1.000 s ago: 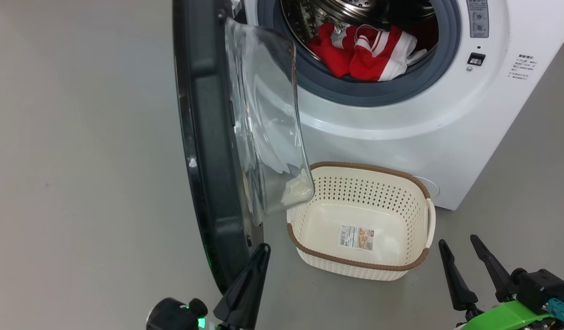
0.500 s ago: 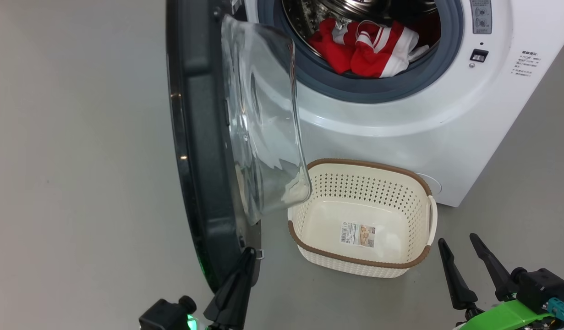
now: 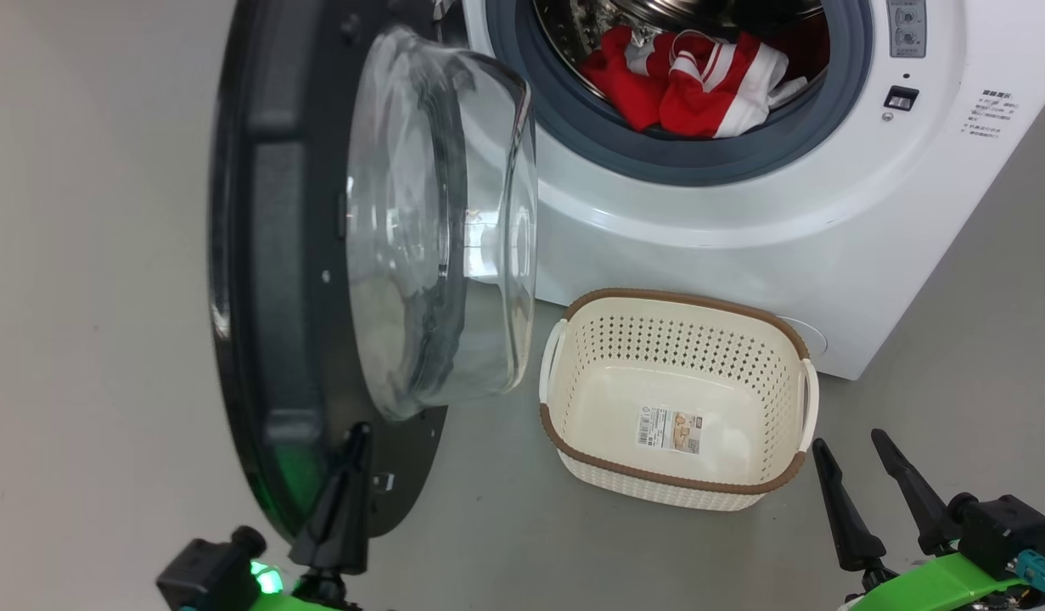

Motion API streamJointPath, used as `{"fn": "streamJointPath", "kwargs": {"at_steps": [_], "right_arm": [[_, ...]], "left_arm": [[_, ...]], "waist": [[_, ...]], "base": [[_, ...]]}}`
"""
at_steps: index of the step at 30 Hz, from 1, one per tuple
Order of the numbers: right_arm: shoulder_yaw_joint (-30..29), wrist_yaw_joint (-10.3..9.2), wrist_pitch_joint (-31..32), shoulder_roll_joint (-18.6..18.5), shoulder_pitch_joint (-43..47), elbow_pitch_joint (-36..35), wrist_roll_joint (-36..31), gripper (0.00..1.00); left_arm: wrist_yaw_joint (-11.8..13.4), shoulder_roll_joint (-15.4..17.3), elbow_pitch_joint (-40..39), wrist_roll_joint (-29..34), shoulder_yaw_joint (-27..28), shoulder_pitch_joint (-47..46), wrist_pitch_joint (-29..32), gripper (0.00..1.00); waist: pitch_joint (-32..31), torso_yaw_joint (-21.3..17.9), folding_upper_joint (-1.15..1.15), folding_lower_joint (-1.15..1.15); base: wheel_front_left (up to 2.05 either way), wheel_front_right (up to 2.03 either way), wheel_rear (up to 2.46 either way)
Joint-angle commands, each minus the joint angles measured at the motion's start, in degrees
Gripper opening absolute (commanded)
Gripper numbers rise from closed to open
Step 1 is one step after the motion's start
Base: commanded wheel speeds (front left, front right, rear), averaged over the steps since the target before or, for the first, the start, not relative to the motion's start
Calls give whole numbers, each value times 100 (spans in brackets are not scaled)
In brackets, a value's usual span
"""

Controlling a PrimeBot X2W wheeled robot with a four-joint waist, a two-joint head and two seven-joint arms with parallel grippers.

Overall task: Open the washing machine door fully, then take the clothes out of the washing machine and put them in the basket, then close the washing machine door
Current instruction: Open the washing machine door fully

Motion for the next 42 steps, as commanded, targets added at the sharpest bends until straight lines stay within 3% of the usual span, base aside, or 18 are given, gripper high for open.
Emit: {"fn": "streamJointPath", "kwargs": {"at_steps": [1, 15, 42], "right_arm": [[137, 1, -37, -100, -214, -159, -25, 100], [138, 1, -37, -114, -342, -182, 11, 100], [202, 1, -37, -287, -545, -312, 58, 100]], "left_arm": [[62, 52, -161, 20, 350, -179, -36, 0], [-131, 52, 237, 251, 1322, -545, -36, 0], [-254, 52, 1241, 712, 3337, -1513, -36, 0]], "waist": [[9, 0, 0, 0], [188, -123, 0, 0], [590, -350, 0, 0]], "base": [[0, 0, 0], [0, 0, 0], [0, 0, 0]]}}
